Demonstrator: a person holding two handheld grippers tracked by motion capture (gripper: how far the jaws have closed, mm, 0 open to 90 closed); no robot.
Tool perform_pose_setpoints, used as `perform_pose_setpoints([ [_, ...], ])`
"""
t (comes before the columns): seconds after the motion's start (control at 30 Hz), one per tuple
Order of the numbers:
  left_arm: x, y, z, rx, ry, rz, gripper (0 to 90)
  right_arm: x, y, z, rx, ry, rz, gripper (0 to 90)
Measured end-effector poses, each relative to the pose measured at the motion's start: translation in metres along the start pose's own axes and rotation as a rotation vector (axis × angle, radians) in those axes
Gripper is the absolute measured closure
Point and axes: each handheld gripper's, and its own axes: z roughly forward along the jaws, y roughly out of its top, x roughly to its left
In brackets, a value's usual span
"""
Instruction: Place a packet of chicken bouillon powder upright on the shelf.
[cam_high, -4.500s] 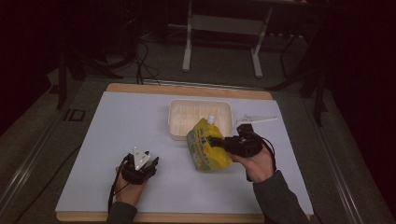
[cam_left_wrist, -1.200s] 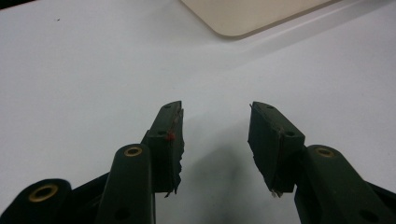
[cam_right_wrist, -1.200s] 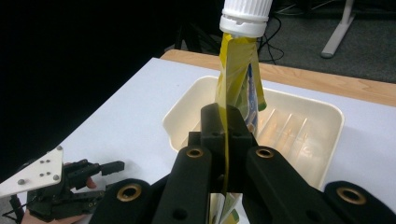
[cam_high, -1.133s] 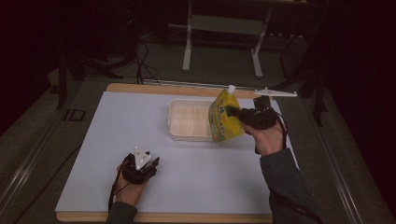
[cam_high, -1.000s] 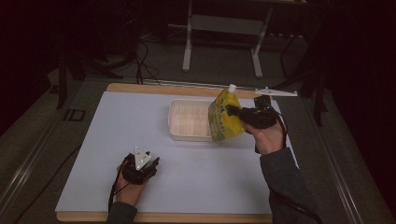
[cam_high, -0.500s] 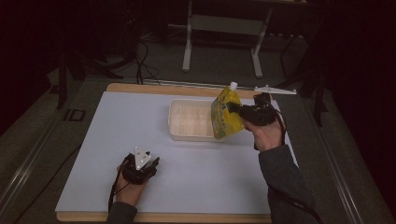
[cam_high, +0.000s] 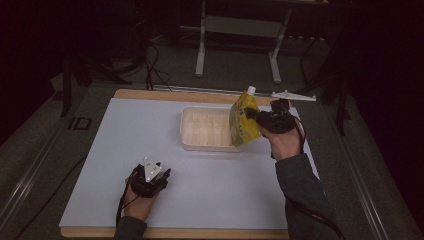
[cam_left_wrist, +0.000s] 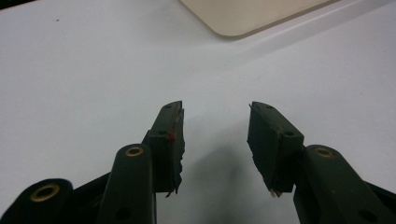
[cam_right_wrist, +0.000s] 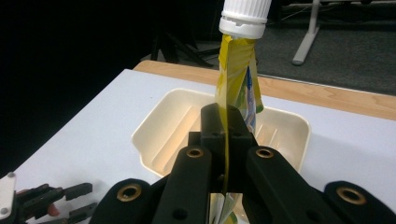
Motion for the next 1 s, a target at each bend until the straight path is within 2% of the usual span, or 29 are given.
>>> perform_pose_setpoints([
  [0.4,0.000,0.000,0.000,-0.002,0.000,0.000,55.6,-0.001,0.000,0.007,-0.005,-0.034,-0.006,90.0],
  [0.63,0.000,0.000,0.000,0.000,-0.001,0.000,55.6,-0.002,-0.001,0.013,-0.007,-0.035,0.004,90.0],
  [1.0,0.000,0.000,0.000,0.000,0.000,0.000,55.6,-0.004,0.002,0.022,0.018,-0.055,0.009,90.0],
])
